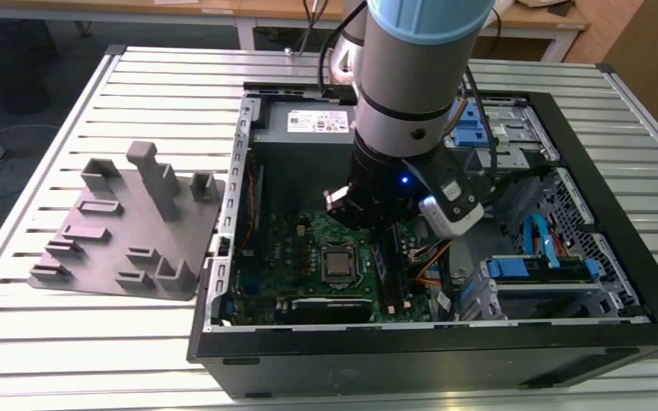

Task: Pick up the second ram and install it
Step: 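Insert the second ram into the second slot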

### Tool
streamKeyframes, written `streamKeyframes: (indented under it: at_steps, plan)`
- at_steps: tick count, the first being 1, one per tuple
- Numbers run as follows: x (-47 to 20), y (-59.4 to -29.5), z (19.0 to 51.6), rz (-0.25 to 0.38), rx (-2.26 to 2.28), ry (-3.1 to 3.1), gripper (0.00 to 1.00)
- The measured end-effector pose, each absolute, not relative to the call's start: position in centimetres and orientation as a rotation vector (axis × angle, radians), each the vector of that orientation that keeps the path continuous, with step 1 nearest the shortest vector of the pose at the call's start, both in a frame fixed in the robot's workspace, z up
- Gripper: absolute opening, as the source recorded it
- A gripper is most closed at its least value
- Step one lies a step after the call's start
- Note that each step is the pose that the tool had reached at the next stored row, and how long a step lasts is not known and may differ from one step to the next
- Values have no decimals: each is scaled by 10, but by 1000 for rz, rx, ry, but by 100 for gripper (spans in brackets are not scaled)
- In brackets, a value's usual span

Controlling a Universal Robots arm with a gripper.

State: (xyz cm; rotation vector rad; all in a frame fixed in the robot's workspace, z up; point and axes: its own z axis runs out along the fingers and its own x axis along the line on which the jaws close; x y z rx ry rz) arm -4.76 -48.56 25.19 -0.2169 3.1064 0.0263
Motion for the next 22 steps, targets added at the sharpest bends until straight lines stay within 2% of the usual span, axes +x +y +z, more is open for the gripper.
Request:
streamKeyframes:
  at_steps: [22]
  plan:
    - [-48, -486, 252, 24, -46, 3113, 11]
